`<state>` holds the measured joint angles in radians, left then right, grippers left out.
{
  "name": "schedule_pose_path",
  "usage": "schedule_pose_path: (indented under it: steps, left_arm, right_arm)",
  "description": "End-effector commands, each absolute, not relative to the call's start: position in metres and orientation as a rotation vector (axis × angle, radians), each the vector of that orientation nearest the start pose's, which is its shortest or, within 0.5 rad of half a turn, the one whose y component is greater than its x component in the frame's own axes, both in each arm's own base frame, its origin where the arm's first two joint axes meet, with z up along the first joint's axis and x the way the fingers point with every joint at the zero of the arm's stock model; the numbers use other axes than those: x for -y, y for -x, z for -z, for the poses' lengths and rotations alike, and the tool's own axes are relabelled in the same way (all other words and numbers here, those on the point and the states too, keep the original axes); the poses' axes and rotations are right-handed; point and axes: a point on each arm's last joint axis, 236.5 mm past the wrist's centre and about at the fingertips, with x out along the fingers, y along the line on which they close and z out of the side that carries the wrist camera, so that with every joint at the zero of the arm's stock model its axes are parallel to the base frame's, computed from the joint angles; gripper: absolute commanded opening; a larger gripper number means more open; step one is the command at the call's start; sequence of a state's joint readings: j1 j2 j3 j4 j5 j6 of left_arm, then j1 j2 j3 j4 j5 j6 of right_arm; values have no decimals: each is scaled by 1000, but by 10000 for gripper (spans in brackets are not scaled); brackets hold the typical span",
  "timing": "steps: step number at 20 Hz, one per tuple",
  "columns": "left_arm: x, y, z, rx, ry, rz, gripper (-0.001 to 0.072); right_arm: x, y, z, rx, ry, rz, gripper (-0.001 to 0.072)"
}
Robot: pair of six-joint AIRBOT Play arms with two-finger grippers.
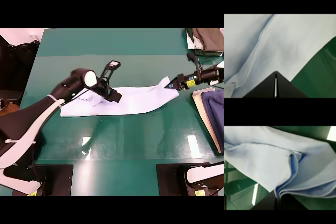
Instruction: Fold the shirts.
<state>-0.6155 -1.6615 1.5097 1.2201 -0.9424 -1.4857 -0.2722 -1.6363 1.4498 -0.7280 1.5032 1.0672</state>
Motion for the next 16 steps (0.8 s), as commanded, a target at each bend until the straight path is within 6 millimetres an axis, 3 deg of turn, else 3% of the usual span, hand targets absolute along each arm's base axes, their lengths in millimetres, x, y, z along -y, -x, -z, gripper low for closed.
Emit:
schedule_pose_path:
  steps: [1, 5, 10, 13, 16]
  left_arm:
    - [366, -389, 35, -1191, -86, 742, 25]
    - [366, -391, 64, -1232, -82, 717, 26]
    - [369, -400, 64, -1205, -62, 701, 26]
    - [372, -403, 45, -1191, -79, 720, 25]
    - [364, -415, 5, -1111, -151, 714, 25]
  right_arm:
    - [-100, -419, -86, -1178, -469, -717, 14]
    - [-144, -401, -129, -1115, -413, -760, 14]
    - [-188, -375, -157, -1105, -384, -822, 14]
    - [-201, -366, -165, -1104, -390, -834, 14]
    - [-212, -368, -187, -1069, -374, -850, 14]
